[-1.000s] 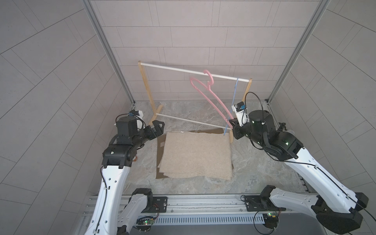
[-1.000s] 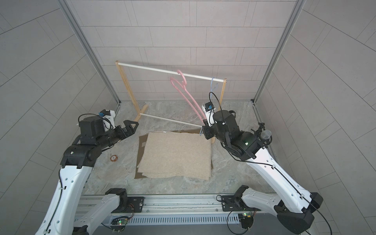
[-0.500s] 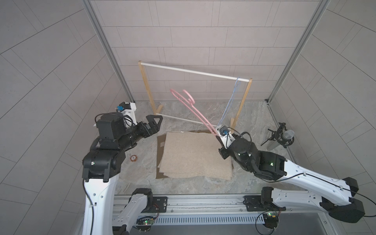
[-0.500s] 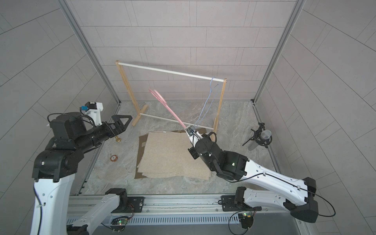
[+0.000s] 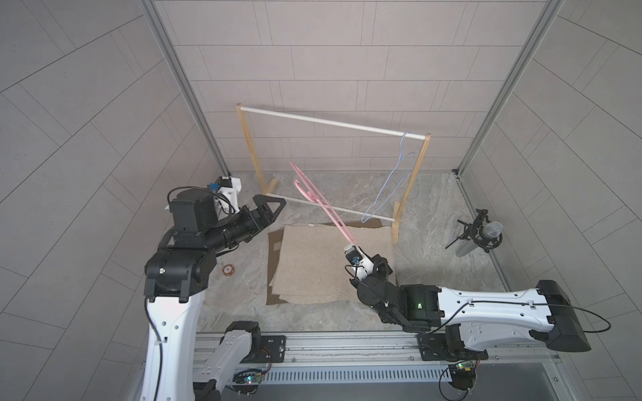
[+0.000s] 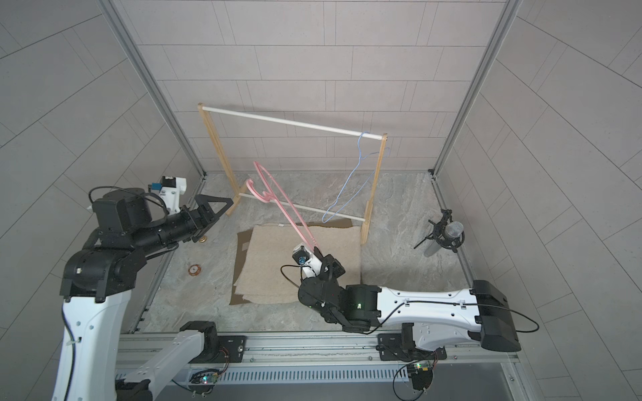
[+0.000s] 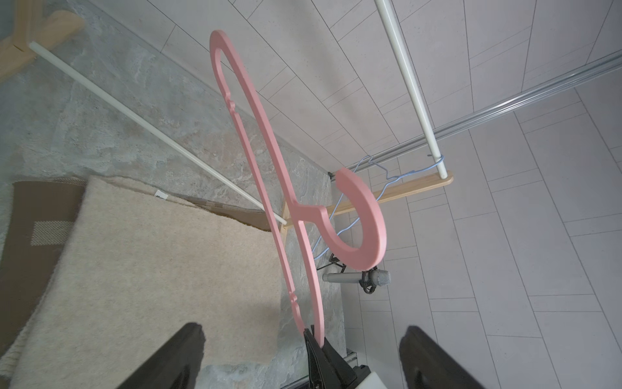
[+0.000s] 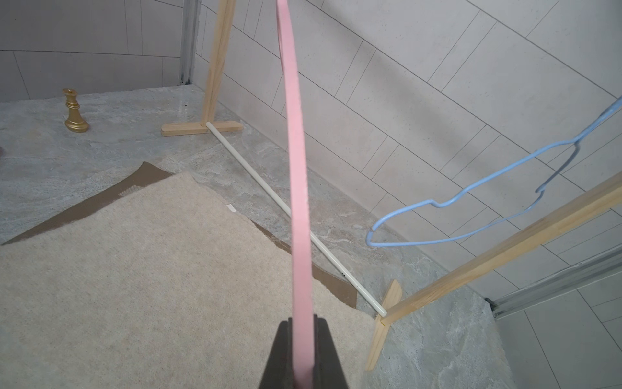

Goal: Hang the scarf on the hanger
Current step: Pick up the hanger from the clothesline.

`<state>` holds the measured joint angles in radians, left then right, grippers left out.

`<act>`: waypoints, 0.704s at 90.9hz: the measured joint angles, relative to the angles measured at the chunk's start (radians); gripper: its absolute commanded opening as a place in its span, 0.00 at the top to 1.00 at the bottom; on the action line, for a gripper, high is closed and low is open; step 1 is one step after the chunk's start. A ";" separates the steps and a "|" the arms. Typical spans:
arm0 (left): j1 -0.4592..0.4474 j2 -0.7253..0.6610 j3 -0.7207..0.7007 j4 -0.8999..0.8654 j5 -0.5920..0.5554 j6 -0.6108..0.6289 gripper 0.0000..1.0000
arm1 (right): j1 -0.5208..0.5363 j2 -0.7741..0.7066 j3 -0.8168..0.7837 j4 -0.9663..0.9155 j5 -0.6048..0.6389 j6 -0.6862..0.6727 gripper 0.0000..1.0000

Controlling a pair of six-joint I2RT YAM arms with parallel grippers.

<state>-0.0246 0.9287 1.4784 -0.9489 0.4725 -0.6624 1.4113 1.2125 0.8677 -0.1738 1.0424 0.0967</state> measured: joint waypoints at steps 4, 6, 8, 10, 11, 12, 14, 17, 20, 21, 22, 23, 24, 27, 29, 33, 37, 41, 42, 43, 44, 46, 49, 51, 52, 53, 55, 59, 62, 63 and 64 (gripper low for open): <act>0.000 0.002 -0.013 0.010 0.007 -0.013 0.10 | 0.007 0.013 0.000 0.006 0.010 0.000 1.00; 0.000 0.004 -0.019 0.015 0.011 -0.019 0.11 | 0.010 0.021 0.001 0.009 0.014 0.000 1.00; 0.000 0.006 -0.024 0.021 0.013 -0.024 0.11 | 0.013 0.029 0.002 0.010 0.016 -0.001 1.00; 0.000 0.009 -0.029 0.026 0.016 -0.030 0.11 | 0.016 0.036 0.002 0.010 0.019 -0.002 1.00; 0.000 0.010 -0.031 0.028 0.016 -0.031 0.11 | 0.017 0.039 0.002 0.011 0.021 -0.003 1.00; 0.000 0.011 -0.033 0.031 0.018 -0.032 0.11 | 0.019 0.043 0.003 0.011 0.021 -0.004 1.00; 0.000 0.014 -0.035 0.036 0.019 -0.037 0.12 | 0.022 0.051 0.003 0.010 0.024 -0.005 1.00; 0.000 0.020 -0.039 0.044 0.020 -0.042 0.12 | 0.026 0.062 0.004 0.010 0.027 -0.008 1.00; 0.000 0.023 -0.042 0.052 0.021 -0.048 0.12 | 0.031 0.072 0.006 0.010 0.032 -0.010 1.00; 0.000 0.024 -0.043 0.055 0.021 -0.049 0.13 | 0.032 0.076 0.008 0.010 0.032 -0.010 1.00; 0.000 0.025 -0.045 0.058 0.021 -0.053 0.13 | 0.034 0.080 0.009 0.010 0.034 -0.011 1.00; 0.000 0.025 -0.046 0.062 0.021 -0.056 0.13 | 0.035 0.083 0.010 0.010 0.035 -0.011 1.00; 0.000 0.026 -0.047 0.065 0.021 -0.056 0.13 | 0.037 0.087 0.012 0.010 0.037 -0.011 1.00; 0.000 0.027 -0.050 0.071 0.020 -0.064 0.14 | 0.041 0.097 0.017 0.010 0.042 -0.013 1.00; 0.000 0.028 -0.052 0.077 0.020 -0.067 0.14 | 0.043 0.103 0.021 0.010 0.047 -0.015 1.00; 0.000 0.029 -0.057 0.087 0.019 -0.071 0.16 | 0.049 0.111 0.027 0.010 0.055 -0.017 1.00; 0.000 0.029 -0.065 0.095 0.016 -0.073 0.17 | 0.054 0.119 0.034 0.011 0.061 -0.020 1.00; 0.000 0.030 -0.077 0.099 0.013 -0.072 0.19 | 0.058 0.122 0.039 0.011 0.068 -0.026 1.00; 0.000 0.030 -0.080 0.100 0.011 -0.072 0.19 | 0.059 0.123 0.040 0.011 0.069 -0.027 1.00; 0.000 0.030 -0.084 0.101 0.010 -0.075 0.20 | 0.060 0.125 0.042 0.011 0.071 -0.027 1.00; 0.000 0.031 -0.087 0.102 0.008 -0.073 0.20 | 0.060 0.126 0.043 0.012 0.074 -0.030 1.00; 0.000 0.032 -0.095 0.105 0.005 -0.073 0.21 | 0.062 0.127 0.047 0.012 0.076 -0.031 1.00; 0.000 0.034 -0.105 0.107 -0.001 -0.071 0.22 | 0.063 0.131 0.052 0.015 0.078 -0.034 1.00; 0.000 0.037 -0.111 0.106 -0.004 -0.066 0.24 | 0.064 0.133 0.055 0.018 0.081 -0.037 1.00; 0.000 0.039 -0.114 0.108 -0.006 -0.068 0.26 | 0.065 0.134 0.056 0.018 0.081 -0.038 1.00; 0.000 0.041 -0.117 0.107 -0.008 -0.064 0.27 | 0.066 0.135 0.058 0.018 0.082 -0.038 1.00; 0.000 0.046 -0.121 0.108 -0.011 -0.065 0.29 | 0.067 0.138 0.061 0.019 0.084 -0.042 1.00; 0.000 0.056 -0.126 0.109 -0.014 -0.060 0.35 | 0.069 0.144 0.066 0.021 0.089 -0.047 1.00; 0.000 0.066 -0.127 0.110 -0.016 -0.053 0.41 | 0.071 0.152 0.071 0.021 0.093 -0.053 1.00; 0.000 0.068 -0.127 0.110 -0.017 -0.051 0.43 | 0.071 0.155 0.072 0.021 0.095 -0.053 1.00; 0.000 0.071 -0.127 0.112 -0.018 -0.056 0.45 | 0.071 0.158 0.074 0.021 0.096 -0.055 1.00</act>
<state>-0.0246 0.9993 1.3510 -0.8371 0.4545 -0.7185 1.4826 1.3705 0.9413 -0.1524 1.1385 0.0418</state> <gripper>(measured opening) 0.642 0.070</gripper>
